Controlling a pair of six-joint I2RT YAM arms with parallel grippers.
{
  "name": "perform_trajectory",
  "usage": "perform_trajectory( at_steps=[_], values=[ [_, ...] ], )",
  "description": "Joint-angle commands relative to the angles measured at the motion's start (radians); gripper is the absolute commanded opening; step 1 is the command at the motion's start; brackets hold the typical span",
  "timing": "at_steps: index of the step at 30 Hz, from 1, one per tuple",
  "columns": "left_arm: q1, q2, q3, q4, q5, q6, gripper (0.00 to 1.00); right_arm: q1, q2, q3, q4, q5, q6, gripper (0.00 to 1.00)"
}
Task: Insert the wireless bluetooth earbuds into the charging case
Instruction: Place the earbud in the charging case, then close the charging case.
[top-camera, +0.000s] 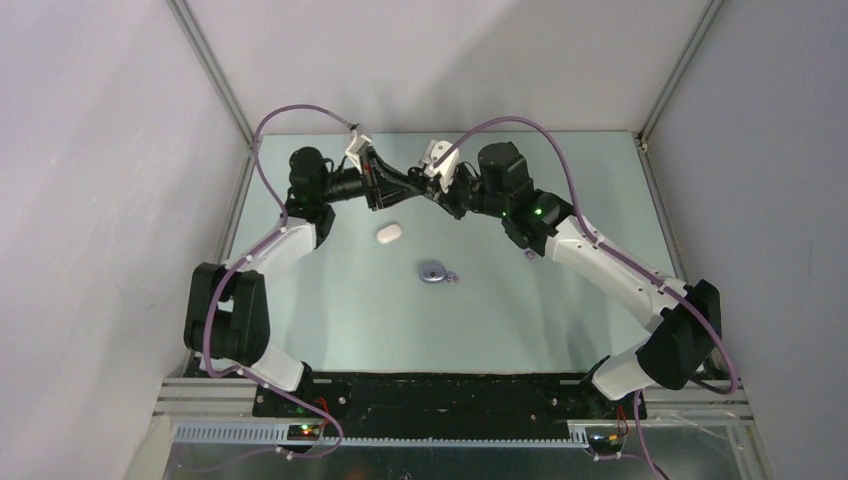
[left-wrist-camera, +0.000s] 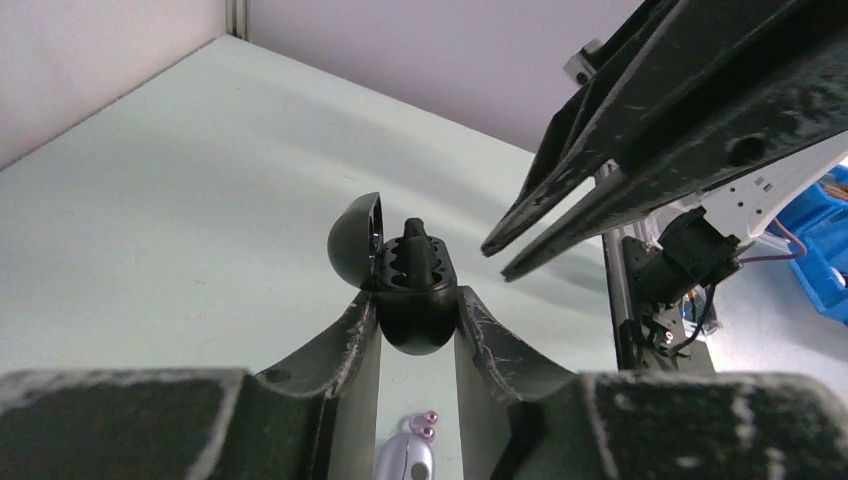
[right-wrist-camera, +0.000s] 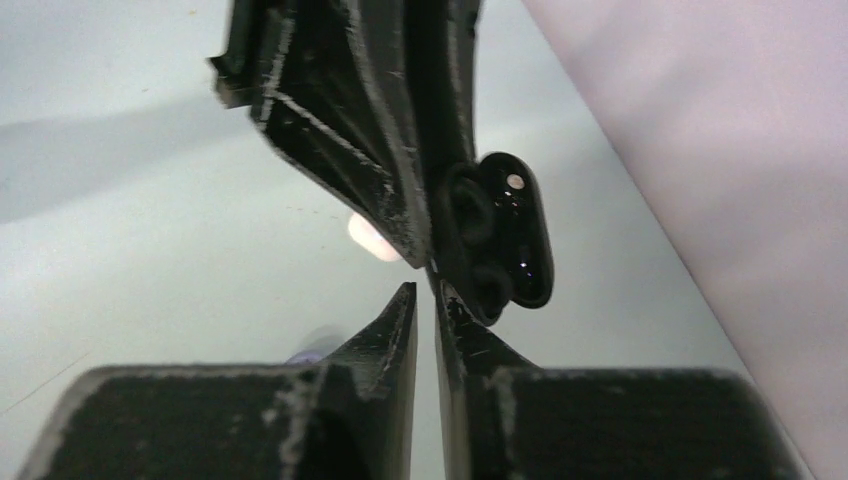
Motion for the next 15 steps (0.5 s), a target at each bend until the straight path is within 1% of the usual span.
perform_trajectory(
  at_steps=[1, 4, 5, 6, 7, 8, 9, 10, 11, 13, 15],
  values=[
    [-0.004, -0.044, 0.033, -0.126, -0.009, 0.141, 0.00, -0.024, -0.017, 0.080, -0.092, -0.114, -0.027, 0.20],
    [-0.004, -0.052, 0.040, -0.196, -0.001, 0.217, 0.00, -0.068, -0.036, 0.114, -0.136, -0.152, -0.035, 0.30],
    [-0.004, -0.054, 0.046, -0.227, 0.006, 0.231, 0.00, -0.088, -0.046, 0.122, -0.149, -0.161, -0.030, 0.32],
    [-0.003, -0.054, 0.050, -0.241, 0.009, 0.256, 0.00, -0.097, -0.050, 0.124, -0.153, -0.179, -0.024, 0.38],
    [-0.004, -0.054, 0.056, -0.267, 0.017, 0.268, 0.00, -0.117, -0.059, 0.120, -0.155, -0.193, -0.022, 0.42],
    [-0.003, -0.054, 0.061, -0.280, 0.021, 0.290, 0.00, -0.127, -0.062, 0.116, -0.155, -0.229, -0.026, 0.52],
    [-0.003, -0.052, 0.069, -0.300, 0.030, 0.299, 0.00, -0.146, -0.065, 0.101, -0.153, -0.253, -0.032, 0.58],
    [-0.003, -0.052, 0.074, -0.309, 0.036, 0.318, 0.00, -0.154, -0.063, 0.089, -0.150, -0.300, -0.056, 0.72],
    [-0.004, -0.050, 0.085, -0.330, 0.049, 0.327, 0.00, -0.161, -0.059, 0.068, -0.142, -0.314, -0.071, 0.86],
    [-0.004, -0.049, 0.103, -0.367, 0.064, 0.358, 0.00, -0.161, -0.044, 0.046, -0.133, -0.342, -0.109, 0.98],
    [-0.003, -0.048, 0.123, -0.417, 0.078, 0.393, 0.00, -0.159, -0.014, 0.043, -0.122, -0.360, -0.124, 0.99]
  ],
)
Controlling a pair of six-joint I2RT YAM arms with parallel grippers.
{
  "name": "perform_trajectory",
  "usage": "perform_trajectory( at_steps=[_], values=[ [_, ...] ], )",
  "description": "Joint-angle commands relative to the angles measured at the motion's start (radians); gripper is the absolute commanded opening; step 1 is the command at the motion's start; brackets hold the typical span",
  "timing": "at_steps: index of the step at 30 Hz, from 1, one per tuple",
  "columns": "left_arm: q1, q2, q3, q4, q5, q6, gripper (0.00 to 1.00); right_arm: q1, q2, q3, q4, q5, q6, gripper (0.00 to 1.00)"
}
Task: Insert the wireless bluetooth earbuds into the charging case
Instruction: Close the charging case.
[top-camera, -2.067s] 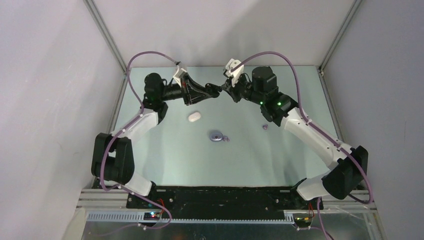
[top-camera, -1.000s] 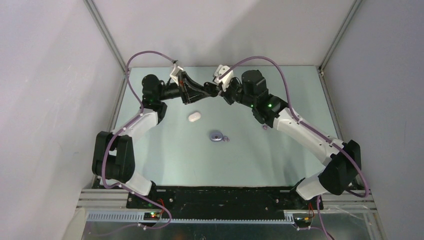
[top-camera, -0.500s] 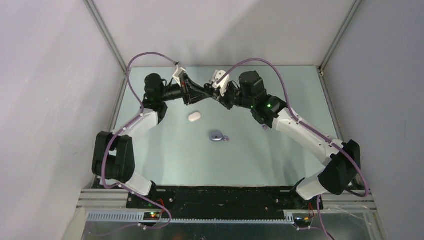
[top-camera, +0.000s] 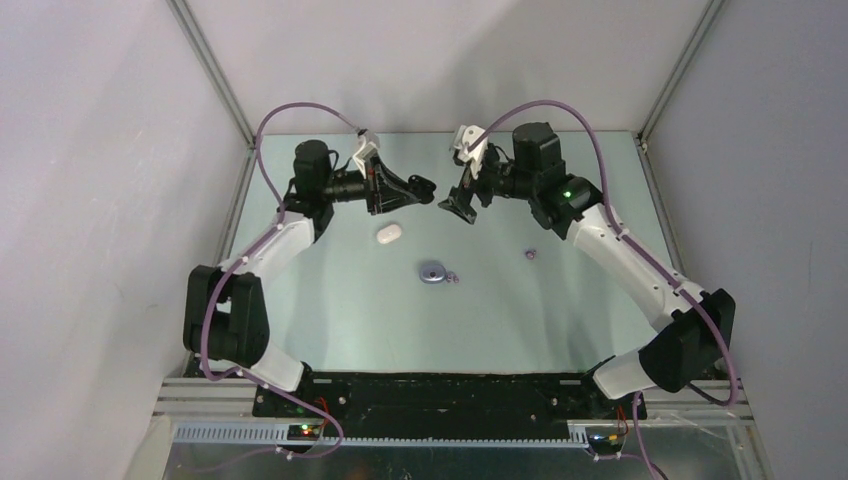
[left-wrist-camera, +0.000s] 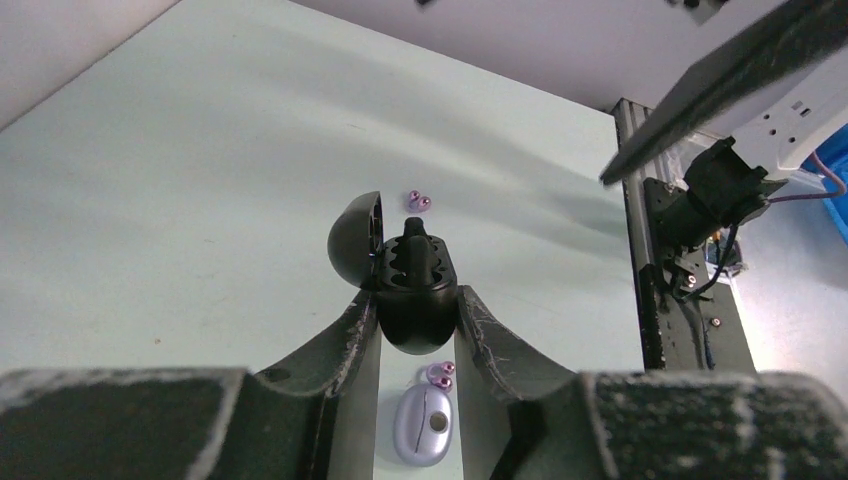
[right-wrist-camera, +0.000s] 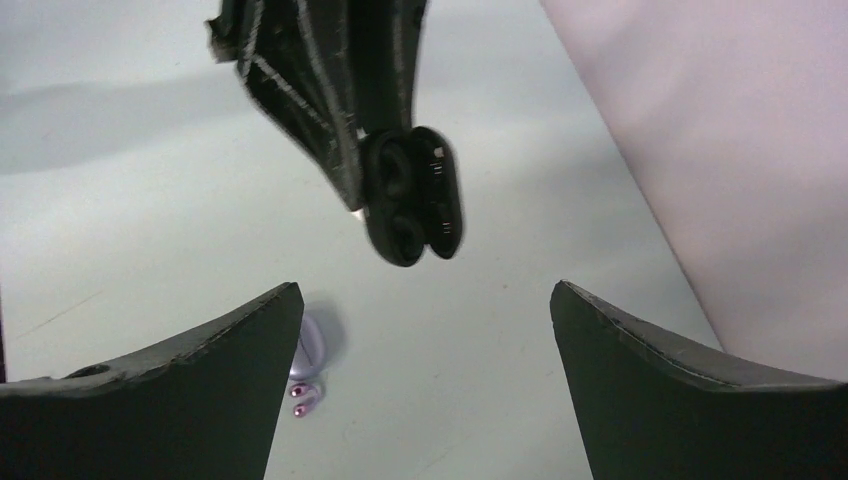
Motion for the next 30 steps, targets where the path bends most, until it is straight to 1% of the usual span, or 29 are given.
perform_trajectory(
  at_steps=[1, 2, 3, 7, 15, 17, 19, 20, 21, 22, 24, 27, 30],
  values=[
    [-0.002, -0.039, 0.081, -0.134, 0.057, 0.156, 0.00, 0.009, 0.026, -0.020, 0.019, -0.114, -0.058, 0.99],
    [-0.003, -0.039, 0.095, -0.160, 0.060, 0.179, 0.00, 0.012, 0.047, -0.015, 0.025, -0.117, -0.058, 0.99],
    [-0.003, -0.040, 0.103, -0.217, 0.064, 0.244, 0.00, 0.015, 0.066, -0.012, 0.033, -0.121, -0.059, 0.99],
    [-0.004, -0.041, 0.142, -0.343, 0.065, 0.333, 0.00, 0.040, 0.107, 0.000, 0.070, -0.140, -0.063, 0.99],
    [-0.004, -0.040, 0.151, -0.359, 0.057, 0.324, 0.00, 0.075, 0.121, -0.013, 0.088, -0.143, -0.094, 0.99],
    [-0.004, -0.034, 0.145, -0.326, 0.040, 0.280, 0.00, 0.078, 0.111, -0.016, 0.067, -0.160, -0.115, 0.99],
    [-0.002, -0.029, 0.120, -0.205, 0.015, 0.172, 0.00, 0.082, 0.102, -0.019, 0.035, -0.179, -0.145, 0.97],
    [-0.001, -0.023, 0.108, -0.106, -0.008, 0.065, 0.00, 0.083, 0.096, -0.020, 0.021, -0.182, -0.154, 0.96],
    [0.001, -0.019, 0.089, -0.053, -0.018, 0.010, 0.00, 0.084, 0.093, -0.021, 0.013, -0.185, -0.157, 0.95],
    [0.002, -0.009, 0.081, 0.041, -0.034, -0.080, 0.00, 0.082, 0.088, -0.021, 0.001, -0.190, -0.154, 0.94],
    [0.002, 0.004, 0.065, 0.117, -0.060, -0.165, 0.00, 0.080, 0.081, -0.022, -0.005, -0.188, -0.144, 0.93],
    [0.004, 0.010, 0.062, 0.125, -0.086, -0.180, 0.00, 0.072, 0.066, -0.027, -0.009, -0.185, -0.136, 0.92],
    [0.004, 0.014, 0.065, 0.062, -0.113, -0.141, 0.00, 0.064, 0.048, -0.032, -0.009, -0.179, -0.128, 0.92]
  ],
)
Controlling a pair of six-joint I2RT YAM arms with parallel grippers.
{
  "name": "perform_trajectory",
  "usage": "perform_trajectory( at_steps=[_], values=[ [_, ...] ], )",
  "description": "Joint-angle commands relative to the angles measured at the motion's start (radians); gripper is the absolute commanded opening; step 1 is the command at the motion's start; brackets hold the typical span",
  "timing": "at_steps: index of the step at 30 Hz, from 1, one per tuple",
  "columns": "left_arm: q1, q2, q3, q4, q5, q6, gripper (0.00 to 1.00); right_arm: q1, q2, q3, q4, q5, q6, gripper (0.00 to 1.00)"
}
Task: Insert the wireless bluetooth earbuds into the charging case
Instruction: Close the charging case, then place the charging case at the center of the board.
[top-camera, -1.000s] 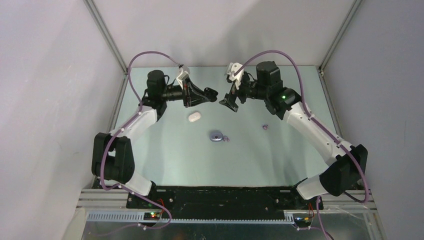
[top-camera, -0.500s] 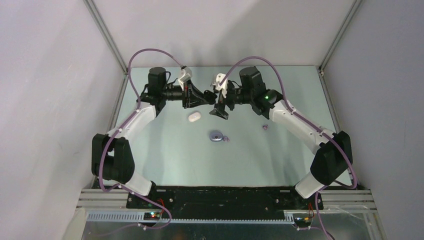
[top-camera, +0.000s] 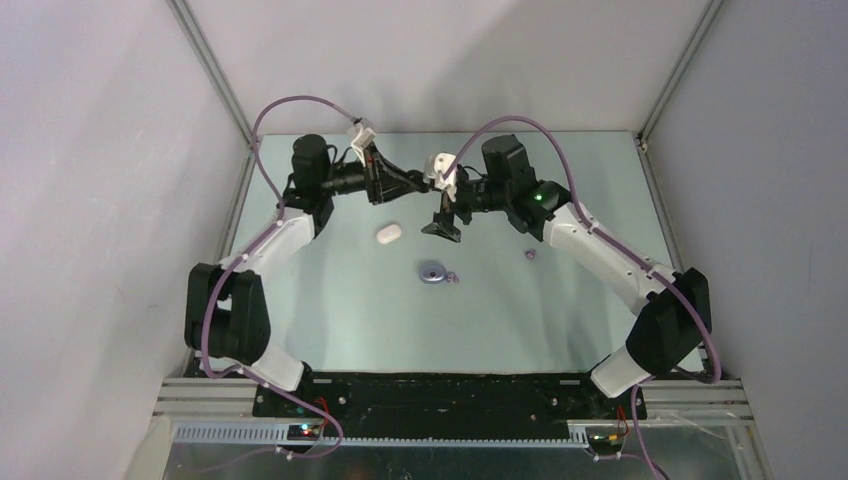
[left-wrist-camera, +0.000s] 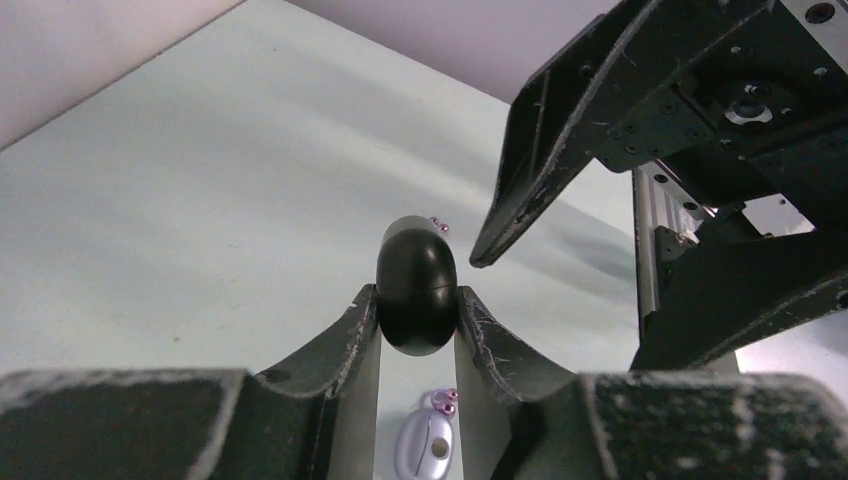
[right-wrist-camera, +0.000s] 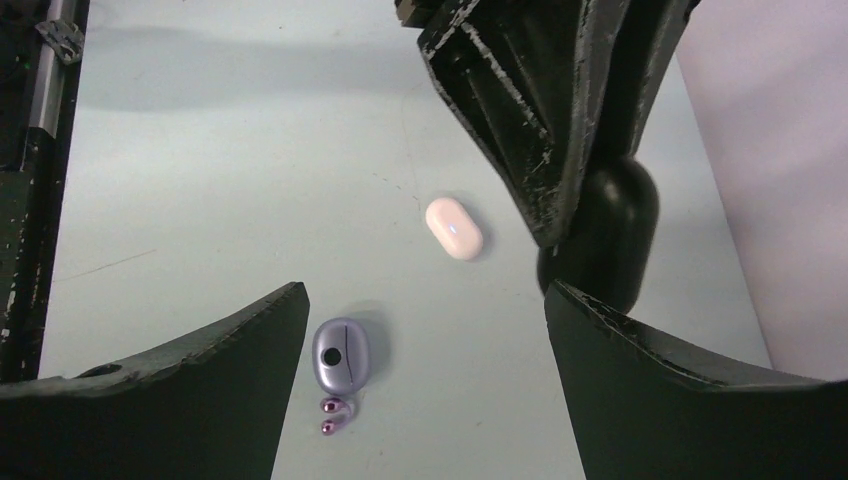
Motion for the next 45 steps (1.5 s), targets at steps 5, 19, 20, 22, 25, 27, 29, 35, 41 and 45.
perform_trajectory(
  at_steps=[5, 19, 20, 22, 25, 27, 29, 35, 41, 45],
  values=[
    [0.001, 0.002, 0.009, -0.028, -0.057, 0.026, 0.00, -0.031, -0.068, -0.023, 0.014, 0.038, 0.068, 0.94],
    [-0.056, 0.187, 0.072, -0.441, -0.344, 0.057, 0.01, -0.178, -0.175, -0.229, -0.094, 0.115, 0.191, 0.93],
    [-0.062, 0.216, 0.078, -0.433, -0.360, 0.047, 0.02, -0.183, -0.180, -0.239, -0.119, 0.126, 0.186, 0.92],
    [-0.078, 0.267, 0.104, -0.416, -0.362, 0.031, 0.02, -0.194, -0.184, -0.263, -0.164, 0.123, 0.163, 0.92],
    [-0.107, 0.339, 0.173, -0.412, -0.377, 0.006, 0.02, -0.206, -0.185, -0.288, -0.199, 0.123, 0.124, 0.91],
    [-0.124, 0.388, 0.208, -0.413, -0.382, -0.010, 0.02, -0.216, -0.183, -0.291, -0.201, 0.124, 0.125, 0.91],
    [-0.139, 0.426, 0.234, -0.412, -0.400, -0.034, 0.01, -0.223, -0.179, -0.291, -0.192, 0.128, 0.131, 0.91],
    [-0.156, 0.493, 0.272, -0.447, -0.523, -0.072, 0.06, -0.229, -0.155, -0.291, -0.173, 0.130, 0.126, 0.91],
    [-0.156, 0.469, 0.274, -0.512, -0.659, -0.050, 0.46, -0.226, -0.097, -0.291, -0.116, 0.118, 0.117, 0.91],
    [-0.153, 0.403, 0.259, -0.560, -0.714, 0.007, 0.65, -0.197, -0.051, -0.291, -0.068, 0.112, 0.073, 0.91]
  ],
)
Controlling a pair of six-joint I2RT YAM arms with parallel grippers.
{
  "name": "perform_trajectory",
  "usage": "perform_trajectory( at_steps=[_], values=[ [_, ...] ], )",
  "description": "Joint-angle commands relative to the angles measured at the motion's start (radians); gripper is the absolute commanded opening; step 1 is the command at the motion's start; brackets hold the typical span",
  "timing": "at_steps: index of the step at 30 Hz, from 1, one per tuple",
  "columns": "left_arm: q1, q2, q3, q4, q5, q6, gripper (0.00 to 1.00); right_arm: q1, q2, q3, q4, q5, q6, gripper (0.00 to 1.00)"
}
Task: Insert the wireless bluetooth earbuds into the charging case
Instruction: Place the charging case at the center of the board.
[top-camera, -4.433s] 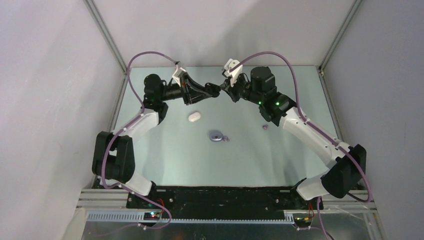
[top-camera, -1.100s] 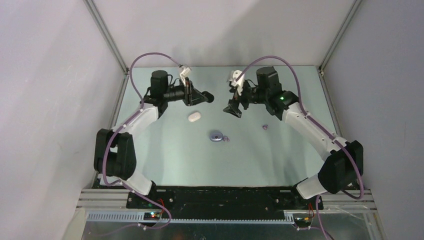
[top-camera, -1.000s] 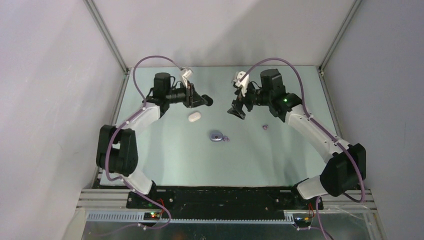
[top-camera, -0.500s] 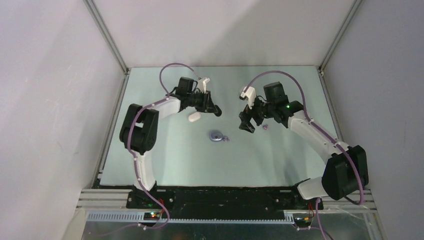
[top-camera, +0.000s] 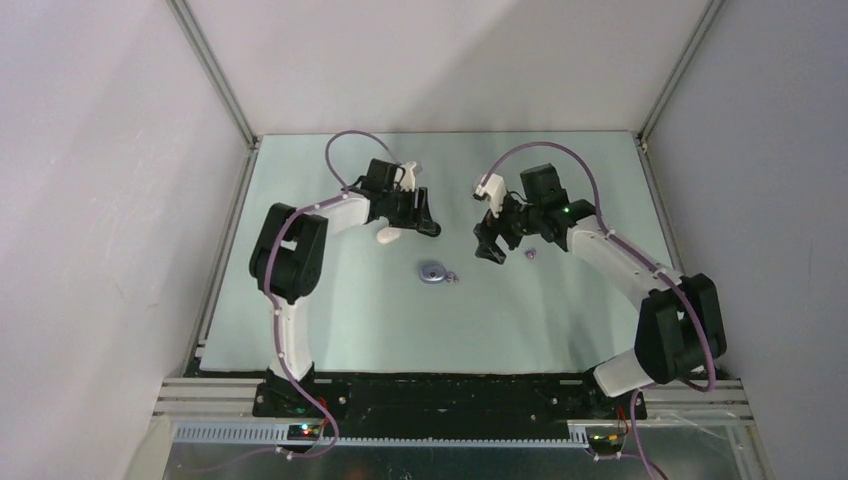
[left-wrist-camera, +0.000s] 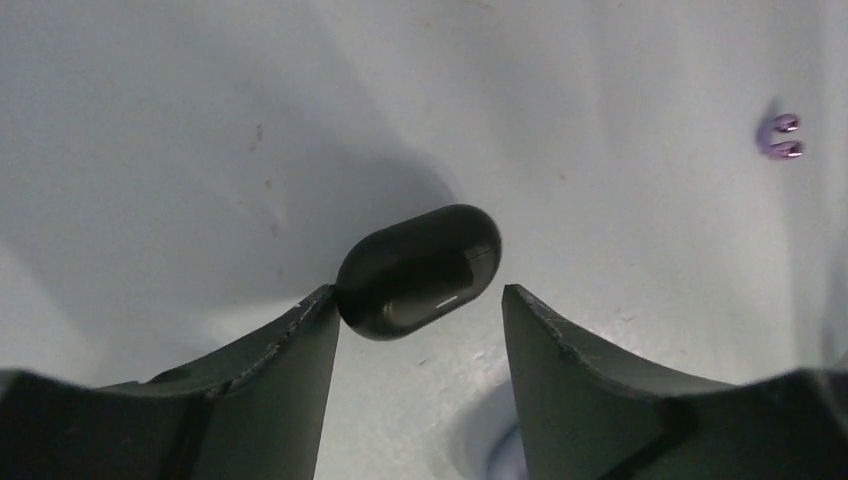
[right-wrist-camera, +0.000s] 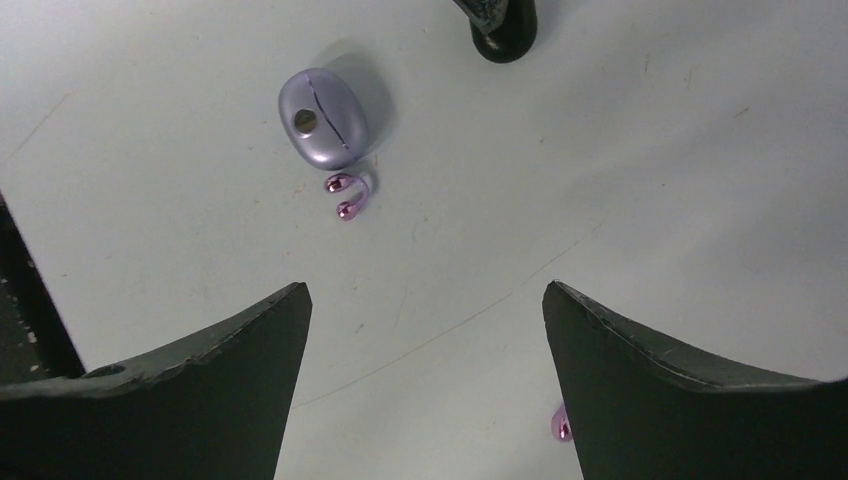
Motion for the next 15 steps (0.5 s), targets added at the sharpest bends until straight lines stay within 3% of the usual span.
perform_trajectory(
  at_steps=[1, 10, 15],
  values=[
    [0.005, -0.130, 0.004, -0.059, -0.101, 0.066, 0.68, 0.039, 0.054, 0.008, 0.084, -0.022, -0.076, 0.90],
    [0.073, -0.466, -0.053, -0.137, -0.266, 0.154, 0.70, 0.139, 0.181, 0.021, 0.166, -0.087, -0.352, 0.88],
    [0.131, -0.701, -0.160, -0.071, -0.284, 0.141, 0.73, 0.186, 0.291, 0.072, 0.172, -0.060, -0.478, 0.89]
  ],
)
